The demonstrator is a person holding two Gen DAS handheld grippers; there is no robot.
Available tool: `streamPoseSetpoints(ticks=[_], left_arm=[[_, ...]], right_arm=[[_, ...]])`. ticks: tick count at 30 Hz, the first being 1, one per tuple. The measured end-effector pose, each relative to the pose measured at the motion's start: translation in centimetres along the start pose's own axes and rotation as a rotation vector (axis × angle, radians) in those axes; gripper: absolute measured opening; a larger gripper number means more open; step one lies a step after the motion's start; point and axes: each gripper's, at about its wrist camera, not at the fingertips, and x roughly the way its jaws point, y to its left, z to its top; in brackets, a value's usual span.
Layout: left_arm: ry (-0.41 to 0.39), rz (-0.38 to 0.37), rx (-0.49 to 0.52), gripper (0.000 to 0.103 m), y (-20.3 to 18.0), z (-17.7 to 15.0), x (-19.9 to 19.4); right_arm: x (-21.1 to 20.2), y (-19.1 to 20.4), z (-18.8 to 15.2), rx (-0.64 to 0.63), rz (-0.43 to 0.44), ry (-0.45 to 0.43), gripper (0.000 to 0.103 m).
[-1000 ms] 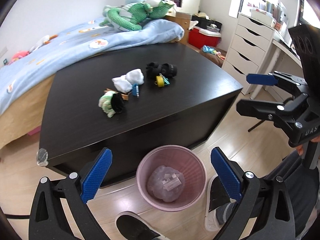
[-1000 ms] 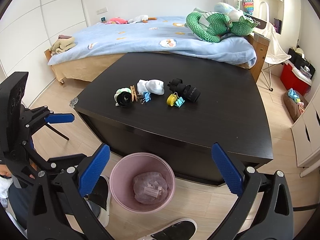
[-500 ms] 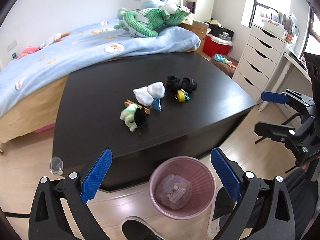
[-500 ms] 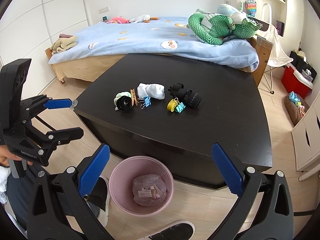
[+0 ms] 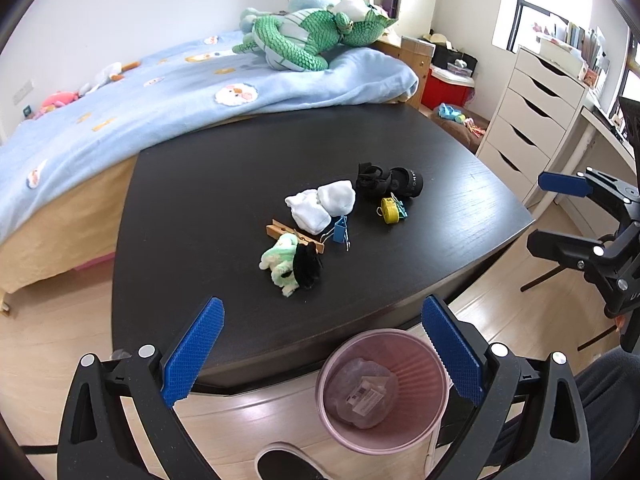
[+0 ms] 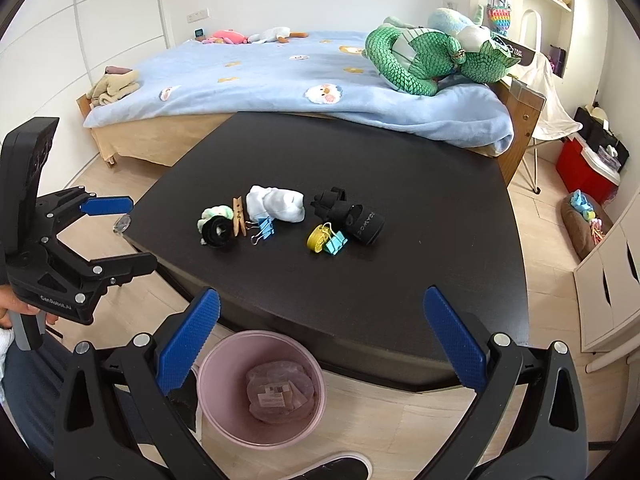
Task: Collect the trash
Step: 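Move the left tool to the black hair tie and grasp it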
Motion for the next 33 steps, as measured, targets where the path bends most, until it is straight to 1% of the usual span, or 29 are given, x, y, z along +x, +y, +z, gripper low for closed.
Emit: streamPoseSetpoints(ticks=[4, 8, 9, 10, 11, 15, 20, 27, 28, 29, 33], left_arm=[[0.019, -0.027, 0.001, 0.095, 0.1, 0.5, 1.5], [0.050, -0.054, 0.002, 0.094, 0.2, 0.6, 3.1], [0.056, -0.062, 0.003, 0.093, 0.2, 0.6, 3.4], [0.062, -0.069, 0.004, 0.086, 0.3, 0.6, 3.6], [0.071, -0.084, -0.001, 0.082, 0.4, 0.6, 3.9], [0.084, -0.097, -0.002, 0.080, 0.7, 0.6, 4.7], [0.107, -0.118, -0.005, 0.068, 0.8, 0.7, 5.6], [0.129, -0.119, -0.003, 0.067, 0.9, 0.8, 6.6], [0.132, -0.114, -0.002, 0.066, 0.9, 0.9, 6.8], [0.133, -0.115, -0.004, 0.061, 1.0, 0.9, 6.9], [0.141, -0.108, -0.013, 0.056, 1.1, 1.2, 7.5]], right_arm=[[1.2, -0.8, 1.0, 0.001, -0.017, 0.011, 0.100], [2.3, -1.5, 1.3, 0.017, -0.018, 0.018, 0.100], [2.5, -1.5, 1.3, 0.020, -0.016, 0.019, 0.100], [2.8, -1.6, 1.2, 0.023, -0.014, 0.022, 0.100], [2.9, -1.7, 1.1, 0.024, -0.012, 0.024, 0.100], [3.5, -1.8, 1.0, 0.026, -0.006, 0.029, 0.100], [3.8, -1.6, 1.0, 0.022, 0.004, 0.029, 0.100], [4.1, -1.3, 1.0, 0.012, 0.009, 0.031, 0.100], [4.1, -1.2, 1.0, 0.010, 0.009, 0.030, 0.100], [4.1, -1.2, 1.0, 0.009, 0.009, 0.029, 0.100], [4.2, -1.1, 1.0, 0.007, 0.009, 0.030, 0.100]])
